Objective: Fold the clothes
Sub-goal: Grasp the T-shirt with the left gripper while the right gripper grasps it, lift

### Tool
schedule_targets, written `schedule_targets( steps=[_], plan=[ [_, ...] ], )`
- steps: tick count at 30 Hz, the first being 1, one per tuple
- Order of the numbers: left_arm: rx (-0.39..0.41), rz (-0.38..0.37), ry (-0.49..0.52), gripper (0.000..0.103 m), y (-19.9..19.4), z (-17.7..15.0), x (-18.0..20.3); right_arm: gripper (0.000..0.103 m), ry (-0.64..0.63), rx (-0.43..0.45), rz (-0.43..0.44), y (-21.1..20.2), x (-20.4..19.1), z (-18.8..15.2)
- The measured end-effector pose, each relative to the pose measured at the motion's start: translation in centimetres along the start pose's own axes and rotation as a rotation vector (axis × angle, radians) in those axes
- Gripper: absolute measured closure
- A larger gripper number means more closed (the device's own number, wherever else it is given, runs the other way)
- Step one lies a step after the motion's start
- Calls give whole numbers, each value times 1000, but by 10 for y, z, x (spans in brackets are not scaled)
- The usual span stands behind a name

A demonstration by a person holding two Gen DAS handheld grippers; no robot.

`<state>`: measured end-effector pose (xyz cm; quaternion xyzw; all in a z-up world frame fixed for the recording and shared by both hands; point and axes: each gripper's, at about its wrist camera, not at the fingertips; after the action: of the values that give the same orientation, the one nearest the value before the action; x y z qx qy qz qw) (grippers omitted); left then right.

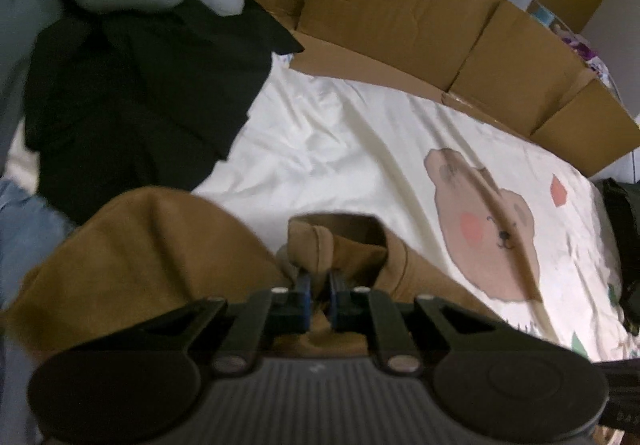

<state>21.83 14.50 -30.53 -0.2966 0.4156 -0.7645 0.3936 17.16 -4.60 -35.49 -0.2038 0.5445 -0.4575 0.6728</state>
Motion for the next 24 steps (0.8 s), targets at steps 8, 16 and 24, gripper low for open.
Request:
schedule_targets(
  steps=[8,16,24],
  plan=[
    [-26,28,-49,94,-42,-44,-20,102,-40,-80,45,-6,-21,-37],
    [-74,82,-90,94,-69,-89,-39,102,-85,-160,70,0,-39,-73],
    [-140,144,-152,94,-81,-125,-56,102,-126,-246,83,11,-51,-102]
  ],
)
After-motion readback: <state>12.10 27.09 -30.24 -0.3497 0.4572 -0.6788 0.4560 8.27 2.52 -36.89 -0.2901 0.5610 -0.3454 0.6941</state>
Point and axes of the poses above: each gripper's, at about its wrist camera, not at the fingertips, and y roughly the way its jaws point, x to its right, z to its top, and after that the axes turned 8 degrees about y, right-handed
